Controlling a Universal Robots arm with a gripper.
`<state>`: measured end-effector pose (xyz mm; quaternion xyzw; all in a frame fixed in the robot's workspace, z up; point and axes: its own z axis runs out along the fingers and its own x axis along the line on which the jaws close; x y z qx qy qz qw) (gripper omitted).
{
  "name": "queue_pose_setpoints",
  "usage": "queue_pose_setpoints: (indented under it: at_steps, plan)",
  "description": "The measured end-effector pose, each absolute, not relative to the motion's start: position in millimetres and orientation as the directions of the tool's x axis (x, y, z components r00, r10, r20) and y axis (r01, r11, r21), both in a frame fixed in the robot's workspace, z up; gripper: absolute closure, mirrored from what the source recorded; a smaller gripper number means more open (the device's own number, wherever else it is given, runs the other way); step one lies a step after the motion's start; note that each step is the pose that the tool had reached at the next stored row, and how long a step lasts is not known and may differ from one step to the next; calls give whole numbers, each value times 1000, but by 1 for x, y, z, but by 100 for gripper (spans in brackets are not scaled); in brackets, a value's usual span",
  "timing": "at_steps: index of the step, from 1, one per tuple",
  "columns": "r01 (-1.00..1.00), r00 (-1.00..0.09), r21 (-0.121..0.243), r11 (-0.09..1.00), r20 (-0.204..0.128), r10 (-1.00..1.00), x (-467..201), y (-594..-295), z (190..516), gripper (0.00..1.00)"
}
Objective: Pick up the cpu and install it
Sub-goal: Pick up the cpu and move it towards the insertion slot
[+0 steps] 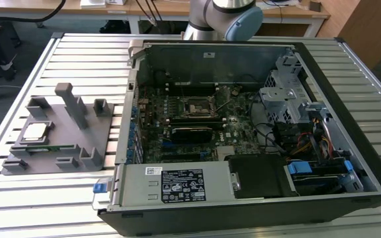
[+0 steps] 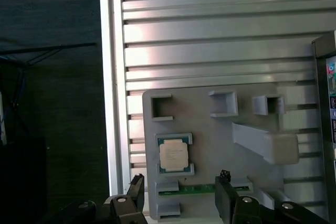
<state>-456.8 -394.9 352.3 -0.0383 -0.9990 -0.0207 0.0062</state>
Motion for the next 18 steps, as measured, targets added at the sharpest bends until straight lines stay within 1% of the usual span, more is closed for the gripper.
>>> queue_pose_setpoints:
  at_steps: [1, 12, 16, 18]
  plan:
    - [77, -997, 40, 996, 19, 76, -457, -395, 351, 36]
    - [64, -998, 39, 997, 25, 63, -459, -396, 339, 36]
    - [63, -998, 34, 997, 25, 62, -459, -396, 338, 36]
    - [63, -998, 26, 998, 25, 63, -459, -396, 336, 36]
